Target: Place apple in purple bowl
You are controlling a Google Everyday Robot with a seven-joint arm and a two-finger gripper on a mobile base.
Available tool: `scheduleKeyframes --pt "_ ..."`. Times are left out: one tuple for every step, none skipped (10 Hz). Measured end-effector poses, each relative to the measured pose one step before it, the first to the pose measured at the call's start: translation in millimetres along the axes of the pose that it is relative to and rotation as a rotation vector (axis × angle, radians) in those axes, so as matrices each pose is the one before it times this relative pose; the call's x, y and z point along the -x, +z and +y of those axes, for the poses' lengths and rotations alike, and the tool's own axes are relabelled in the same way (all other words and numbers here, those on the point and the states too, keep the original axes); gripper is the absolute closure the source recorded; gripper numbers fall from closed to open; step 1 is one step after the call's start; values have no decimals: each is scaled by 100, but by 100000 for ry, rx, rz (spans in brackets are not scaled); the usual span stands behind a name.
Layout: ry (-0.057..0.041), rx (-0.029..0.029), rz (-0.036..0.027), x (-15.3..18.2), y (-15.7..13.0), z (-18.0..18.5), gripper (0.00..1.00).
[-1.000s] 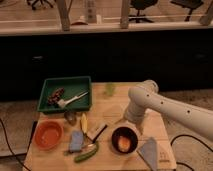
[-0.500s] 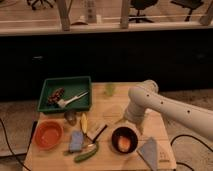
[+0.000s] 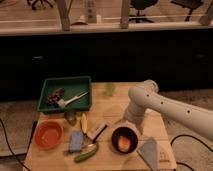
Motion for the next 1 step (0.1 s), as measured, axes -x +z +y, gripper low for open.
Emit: scheduleKeyframes --pt "23 4 -4 1 1 2 20"
